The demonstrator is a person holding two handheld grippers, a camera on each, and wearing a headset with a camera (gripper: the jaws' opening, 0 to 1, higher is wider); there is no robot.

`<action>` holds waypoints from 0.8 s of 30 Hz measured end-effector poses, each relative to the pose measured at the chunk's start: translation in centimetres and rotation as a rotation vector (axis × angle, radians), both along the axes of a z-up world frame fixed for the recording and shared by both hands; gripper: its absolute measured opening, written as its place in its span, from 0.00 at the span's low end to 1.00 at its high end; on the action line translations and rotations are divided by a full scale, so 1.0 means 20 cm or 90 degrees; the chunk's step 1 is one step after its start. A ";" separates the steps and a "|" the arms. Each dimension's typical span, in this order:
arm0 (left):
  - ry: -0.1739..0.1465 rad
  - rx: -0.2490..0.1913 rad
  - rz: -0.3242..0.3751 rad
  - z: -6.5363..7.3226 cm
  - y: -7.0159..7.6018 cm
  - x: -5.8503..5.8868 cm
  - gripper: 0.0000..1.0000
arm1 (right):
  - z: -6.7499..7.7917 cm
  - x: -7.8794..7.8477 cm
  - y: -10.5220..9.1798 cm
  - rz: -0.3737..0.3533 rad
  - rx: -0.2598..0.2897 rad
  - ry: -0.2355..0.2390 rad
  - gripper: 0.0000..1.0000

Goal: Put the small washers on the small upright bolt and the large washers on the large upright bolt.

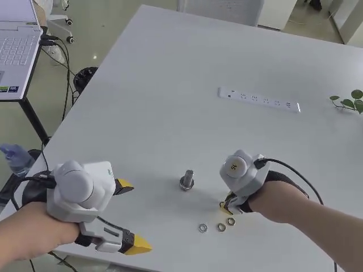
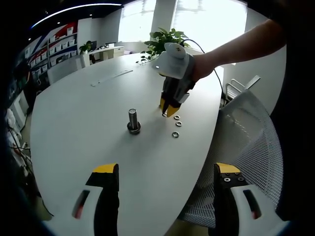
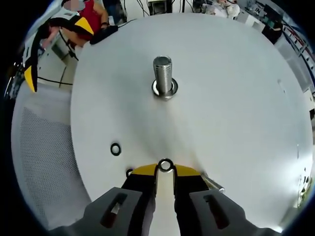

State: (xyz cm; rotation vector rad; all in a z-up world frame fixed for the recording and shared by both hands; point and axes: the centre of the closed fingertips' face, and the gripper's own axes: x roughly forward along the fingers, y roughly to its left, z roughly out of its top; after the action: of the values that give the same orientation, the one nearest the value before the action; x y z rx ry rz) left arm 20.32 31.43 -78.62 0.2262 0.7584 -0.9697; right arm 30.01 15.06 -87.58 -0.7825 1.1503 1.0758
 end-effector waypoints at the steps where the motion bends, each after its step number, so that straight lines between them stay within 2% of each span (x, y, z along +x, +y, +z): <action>1: 0.000 0.000 -0.001 0.00 0.00 0.00 0.79 | 0.00 0.00 0.00 0.001 -0.001 0.000 0.13; 8: -0.009 -0.009 -0.001 0.02 -0.03 0.02 0.80 | 0.05 -0.02 -0.01 0.008 -0.004 0.001 0.13; 16: -0.010 -0.006 -0.002 0.01 -0.03 0.03 0.81 | 0.12 -0.02 0.00 0.007 0.005 0.000 0.12; 24: -0.011 -0.007 0.003 0.02 -0.02 0.03 0.81 | 0.14 -0.03 -0.08 0.003 -0.010 0.004 0.12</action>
State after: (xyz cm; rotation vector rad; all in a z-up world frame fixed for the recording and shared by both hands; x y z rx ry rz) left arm 20.83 31.02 -78.22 0.2222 0.7371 -0.9667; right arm 29.40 13.46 -84.87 -0.7948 1.1634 1.0754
